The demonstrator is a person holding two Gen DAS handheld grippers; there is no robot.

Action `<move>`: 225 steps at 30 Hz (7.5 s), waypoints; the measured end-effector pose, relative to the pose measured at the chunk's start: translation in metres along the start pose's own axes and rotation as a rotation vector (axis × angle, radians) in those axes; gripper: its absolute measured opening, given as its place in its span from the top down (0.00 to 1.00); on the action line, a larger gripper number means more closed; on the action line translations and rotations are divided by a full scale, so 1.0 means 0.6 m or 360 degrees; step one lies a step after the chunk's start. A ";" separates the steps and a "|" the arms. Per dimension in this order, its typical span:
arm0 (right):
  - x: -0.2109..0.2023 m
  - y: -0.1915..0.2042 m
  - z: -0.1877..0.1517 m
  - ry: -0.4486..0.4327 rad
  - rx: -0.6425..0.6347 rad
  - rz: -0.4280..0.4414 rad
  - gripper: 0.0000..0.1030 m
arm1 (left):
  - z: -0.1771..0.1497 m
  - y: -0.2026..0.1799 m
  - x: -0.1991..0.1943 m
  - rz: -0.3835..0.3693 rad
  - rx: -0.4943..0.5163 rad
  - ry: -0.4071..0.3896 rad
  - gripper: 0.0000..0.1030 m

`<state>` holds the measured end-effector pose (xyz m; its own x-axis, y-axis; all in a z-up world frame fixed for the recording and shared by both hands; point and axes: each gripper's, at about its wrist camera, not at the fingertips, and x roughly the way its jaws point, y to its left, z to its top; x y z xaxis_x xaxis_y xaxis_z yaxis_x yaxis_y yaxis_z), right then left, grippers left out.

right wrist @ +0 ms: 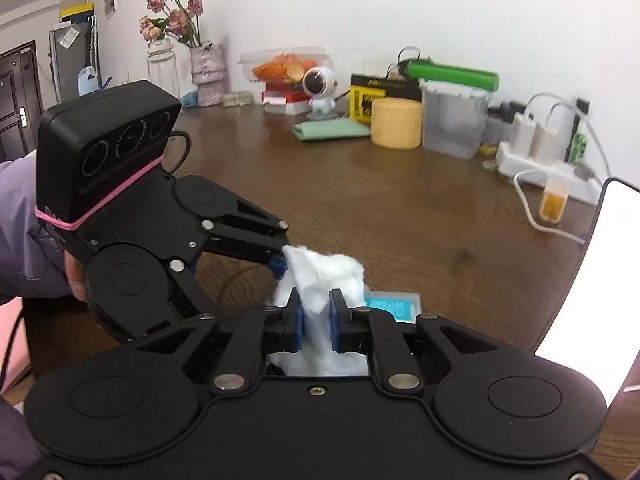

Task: Clean container
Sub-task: 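Sweep the cotton over the box edge with the right gripper, then wipe the box lid again with the cotton in the right gripper, then rub the cotton wad back and forth across the floss box lid, then wipe the box lid with the right gripper while the left tilts the box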

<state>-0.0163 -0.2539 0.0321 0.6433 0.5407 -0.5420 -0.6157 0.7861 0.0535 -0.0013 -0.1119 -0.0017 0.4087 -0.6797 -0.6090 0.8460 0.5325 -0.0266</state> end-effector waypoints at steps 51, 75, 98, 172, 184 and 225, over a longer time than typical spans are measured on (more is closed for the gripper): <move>-0.012 0.004 0.003 0.0067 0.0032 -0.0053 0.92 | -0.001 -0.007 -0.002 -0.0018 0.0015 0.0001 0.45; -0.001 0.007 0.013 0.0017 0.0006 -0.0054 0.92 | -0.004 -0.012 0.000 0.0003 0.0007 -0.0002 0.45; 0.008 -0.009 0.013 0.0001 -0.0027 -0.0313 0.92 | -0.007 -0.009 0.002 0.0002 0.0011 -0.0002 0.45; -0.007 -0.016 0.016 0.0084 -0.0054 -0.0328 0.91 | -0.014 -0.014 0.004 -0.0001 0.0030 -0.0003 0.45; 0.003 0.004 0.019 0.0065 -0.0049 -0.0205 0.92 | -0.014 -0.011 0.004 -0.0003 0.0030 -0.0003 0.45; -0.024 -0.021 0.008 -0.0413 -0.0737 -0.0148 0.91 | -0.012 0.000 0.006 0.0134 -0.0065 -0.0008 0.45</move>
<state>-0.0156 -0.2704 0.0434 0.7598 0.5775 -0.2986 -0.6494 0.6516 -0.3920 -0.0025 -0.1106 -0.0097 0.4795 -0.6343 -0.6064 0.7941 0.6077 -0.0077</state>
